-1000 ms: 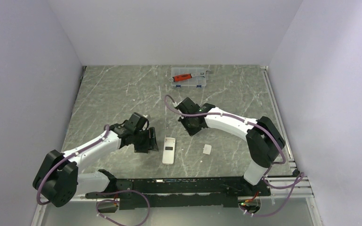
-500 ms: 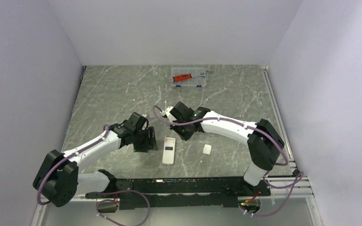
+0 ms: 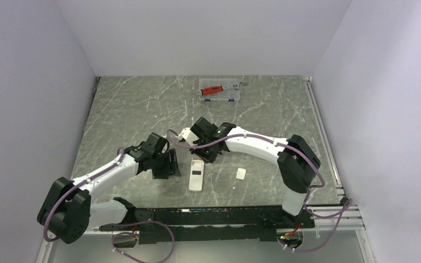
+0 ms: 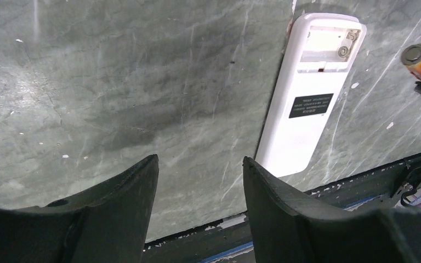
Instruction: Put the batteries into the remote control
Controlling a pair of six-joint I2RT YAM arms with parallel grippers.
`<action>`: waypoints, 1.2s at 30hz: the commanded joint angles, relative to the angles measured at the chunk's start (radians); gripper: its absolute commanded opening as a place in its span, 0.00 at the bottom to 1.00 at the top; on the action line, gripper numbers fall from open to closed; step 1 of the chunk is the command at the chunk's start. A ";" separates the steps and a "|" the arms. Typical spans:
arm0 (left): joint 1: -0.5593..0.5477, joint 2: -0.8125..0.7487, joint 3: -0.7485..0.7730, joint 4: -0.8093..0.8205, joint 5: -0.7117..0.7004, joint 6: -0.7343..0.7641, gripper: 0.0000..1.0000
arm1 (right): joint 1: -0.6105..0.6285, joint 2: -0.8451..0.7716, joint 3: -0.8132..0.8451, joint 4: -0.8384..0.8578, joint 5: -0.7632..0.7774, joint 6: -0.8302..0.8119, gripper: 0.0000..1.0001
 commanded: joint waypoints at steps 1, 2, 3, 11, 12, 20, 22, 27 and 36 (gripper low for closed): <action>0.012 -0.033 -0.012 0.010 -0.009 -0.012 0.63 | 0.005 0.044 0.070 -0.045 -0.040 -0.063 0.03; 0.014 -0.038 -0.015 0.008 -0.009 -0.016 0.63 | 0.005 0.053 0.074 -0.047 -0.039 -0.066 0.03; 0.017 -0.041 -0.019 0.009 -0.006 -0.021 0.63 | 0.005 0.056 0.078 -0.049 -0.039 -0.069 0.03; 0.023 -0.063 -0.039 0.017 0.017 -0.055 0.64 | 0.007 0.125 0.130 -0.093 -0.030 -0.078 0.06; 0.024 -0.067 -0.040 0.014 0.018 -0.057 0.63 | 0.007 0.130 0.135 -0.095 -0.030 -0.078 0.06; 0.024 -0.091 -0.039 0.004 0.021 -0.065 0.64 | 0.009 0.168 0.168 -0.110 -0.028 -0.081 0.09; 0.024 -0.091 -0.040 0.002 0.019 -0.066 0.63 | 0.009 0.174 0.174 -0.113 -0.027 -0.081 0.10; 0.024 -0.093 -0.043 0.002 0.018 -0.066 0.63 | 0.010 0.190 0.189 -0.122 -0.023 -0.079 0.13; 0.024 -0.090 -0.034 -0.006 0.015 -0.057 0.64 | 0.012 0.206 0.206 -0.130 -0.019 -0.076 0.16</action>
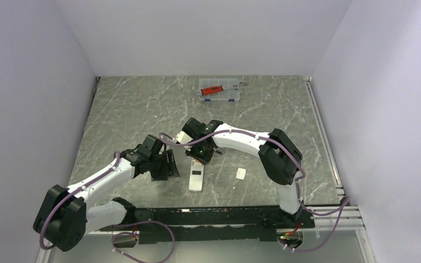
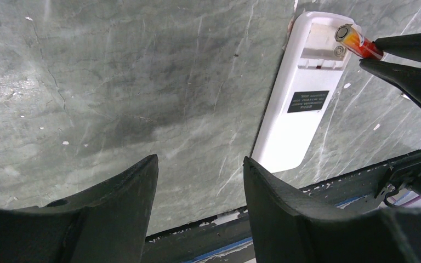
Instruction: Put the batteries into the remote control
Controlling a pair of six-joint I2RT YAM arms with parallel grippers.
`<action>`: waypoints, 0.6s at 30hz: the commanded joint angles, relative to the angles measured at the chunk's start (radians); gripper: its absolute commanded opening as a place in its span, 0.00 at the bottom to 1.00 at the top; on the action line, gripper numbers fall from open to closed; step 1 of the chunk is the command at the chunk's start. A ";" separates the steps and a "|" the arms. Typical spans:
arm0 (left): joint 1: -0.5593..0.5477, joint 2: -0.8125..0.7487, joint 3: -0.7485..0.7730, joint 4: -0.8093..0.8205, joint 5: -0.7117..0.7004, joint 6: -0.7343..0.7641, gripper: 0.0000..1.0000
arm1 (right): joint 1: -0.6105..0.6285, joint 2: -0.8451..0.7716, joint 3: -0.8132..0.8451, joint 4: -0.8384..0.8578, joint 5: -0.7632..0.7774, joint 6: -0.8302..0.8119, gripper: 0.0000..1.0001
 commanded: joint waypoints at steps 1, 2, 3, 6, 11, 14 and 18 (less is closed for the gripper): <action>0.005 -0.018 0.007 -0.003 0.006 -0.003 0.63 | 0.006 0.008 0.049 -0.016 0.007 -0.011 0.16; 0.005 -0.019 0.009 -0.002 0.006 -0.003 0.63 | 0.006 0.009 0.049 -0.017 0.005 -0.012 0.17; 0.005 -0.019 0.009 -0.003 0.005 -0.003 0.63 | 0.006 0.011 0.051 -0.017 0.005 -0.012 0.17; 0.005 -0.018 0.008 -0.006 0.001 -0.001 0.63 | 0.008 0.015 0.056 -0.024 0.005 -0.015 0.17; 0.005 -0.019 0.010 -0.008 0.002 0.000 0.63 | 0.009 0.024 0.060 -0.027 0.008 -0.014 0.18; 0.006 -0.019 0.011 -0.010 0.001 0.000 0.64 | 0.009 0.031 0.064 -0.028 0.009 -0.014 0.18; 0.006 -0.025 0.009 -0.012 0.000 -0.001 0.64 | 0.009 0.035 0.067 -0.028 0.011 -0.013 0.18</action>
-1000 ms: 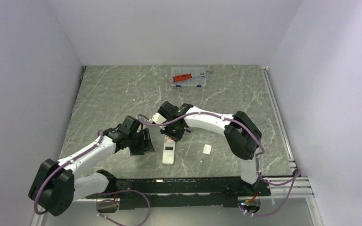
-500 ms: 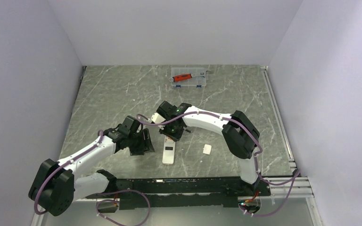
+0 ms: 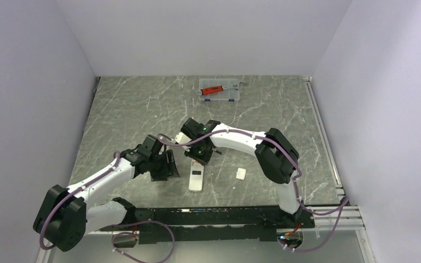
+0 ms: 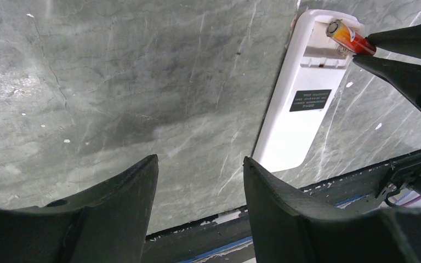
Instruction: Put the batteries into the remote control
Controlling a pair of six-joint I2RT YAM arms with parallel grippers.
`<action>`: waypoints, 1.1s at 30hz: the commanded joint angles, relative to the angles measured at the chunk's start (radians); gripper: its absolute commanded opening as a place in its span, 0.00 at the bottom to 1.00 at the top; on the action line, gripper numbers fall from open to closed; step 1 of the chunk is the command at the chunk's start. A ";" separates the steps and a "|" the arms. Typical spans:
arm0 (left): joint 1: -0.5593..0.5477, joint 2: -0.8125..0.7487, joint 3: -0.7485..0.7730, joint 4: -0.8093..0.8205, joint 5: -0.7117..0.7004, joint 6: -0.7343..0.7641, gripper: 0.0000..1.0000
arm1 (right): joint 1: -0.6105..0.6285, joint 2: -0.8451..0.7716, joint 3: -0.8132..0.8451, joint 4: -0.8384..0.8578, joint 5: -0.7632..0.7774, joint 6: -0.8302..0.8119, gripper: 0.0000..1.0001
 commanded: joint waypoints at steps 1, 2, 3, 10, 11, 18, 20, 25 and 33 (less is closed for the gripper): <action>0.006 -0.026 0.008 -0.005 0.000 -0.001 0.64 | 0.004 0.004 0.039 -0.016 0.011 -0.012 0.19; 0.006 -0.027 0.007 -0.005 0.000 -0.001 0.63 | 0.004 0.003 0.038 -0.014 0.012 -0.012 0.19; 0.006 -0.030 0.006 -0.007 -0.002 -0.001 0.63 | 0.004 0.003 0.038 -0.014 0.012 -0.012 0.19; 0.006 -0.031 0.005 -0.007 0.001 -0.003 0.64 | 0.004 0.006 0.042 -0.014 0.016 -0.008 0.21; 0.006 -0.031 0.005 -0.007 0.001 -0.003 0.64 | 0.004 0.008 0.043 -0.015 0.016 -0.008 0.21; 0.006 -0.033 0.005 -0.007 -0.001 -0.003 0.64 | 0.004 0.000 0.044 -0.011 0.019 -0.005 0.22; 0.006 -0.033 0.003 -0.007 -0.001 -0.003 0.64 | 0.004 -0.003 0.044 -0.011 0.021 -0.005 0.22; 0.006 -0.036 0.002 -0.007 0.000 -0.006 0.64 | 0.004 -0.018 0.044 0.003 0.023 0.005 0.23; 0.006 -0.036 0.007 -0.010 -0.001 -0.008 0.64 | 0.004 -0.050 0.041 0.020 0.015 0.024 0.24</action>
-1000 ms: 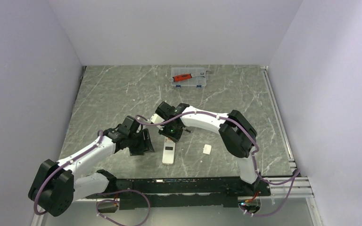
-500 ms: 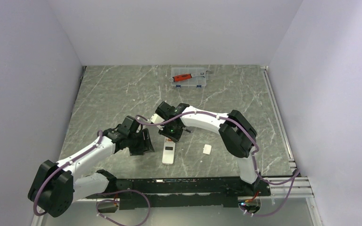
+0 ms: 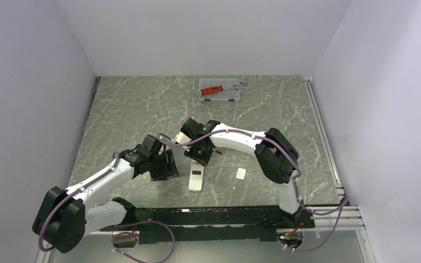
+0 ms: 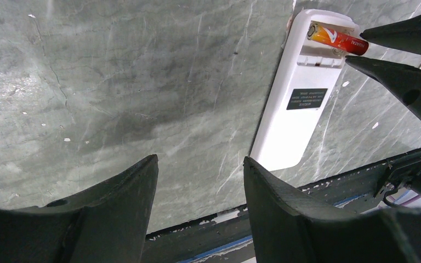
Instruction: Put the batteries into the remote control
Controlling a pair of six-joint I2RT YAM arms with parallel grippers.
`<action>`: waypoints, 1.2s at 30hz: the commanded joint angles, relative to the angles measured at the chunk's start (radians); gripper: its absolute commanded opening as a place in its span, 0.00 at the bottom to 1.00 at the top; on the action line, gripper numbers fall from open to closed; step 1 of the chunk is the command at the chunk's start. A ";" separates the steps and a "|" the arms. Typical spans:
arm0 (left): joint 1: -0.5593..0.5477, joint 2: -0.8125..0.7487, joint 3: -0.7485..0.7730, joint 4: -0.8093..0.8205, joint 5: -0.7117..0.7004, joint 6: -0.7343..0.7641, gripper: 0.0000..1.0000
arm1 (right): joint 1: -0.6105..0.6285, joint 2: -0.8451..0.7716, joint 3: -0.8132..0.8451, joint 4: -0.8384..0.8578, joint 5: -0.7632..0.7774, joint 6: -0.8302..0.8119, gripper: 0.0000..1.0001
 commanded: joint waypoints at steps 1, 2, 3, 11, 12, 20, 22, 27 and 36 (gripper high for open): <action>0.005 -0.020 0.006 -0.006 0.001 -0.007 0.64 | 0.004 -0.062 0.037 0.022 0.013 0.019 0.25; 0.004 -0.019 0.006 -0.006 0.000 -0.007 0.64 | 0.004 -0.066 0.034 0.027 0.013 0.023 0.25; 0.004 -0.018 0.006 -0.006 0.000 -0.007 0.64 | 0.004 -0.070 0.030 0.030 0.013 0.024 0.25; 0.004 -0.012 0.008 -0.002 0.002 -0.010 0.64 | 0.004 -0.097 0.013 0.056 0.040 0.040 0.27; 0.004 -0.010 0.008 -0.001 0.002 -0.010 0.64 | 0.003 -0.102 0.010 0.058 0.042 0.042 0.27; 0.004 0.022 0.019 0.025 0.029 -0.016 0.63 | -0.003 -0.182 -0.061 0.105 0.062 0.105 0.27; 0.004 0.039 0.025 0.031 0.032 -0.015 0.63 | -0.004 -0.214 -0.087 0.122 0.073 0.137 0.27; 0.004 0.092 0.049 0.055 0.019 -0.010 0.63 | -0.005 -0.292 -0.160 0.174 0.083 0.228 0.26; 0.015 0.237 0.137 0.114 0.006 0.009 0.49 | -0.005 -0.455 -0.349 0.322 0.062 0.424 0.26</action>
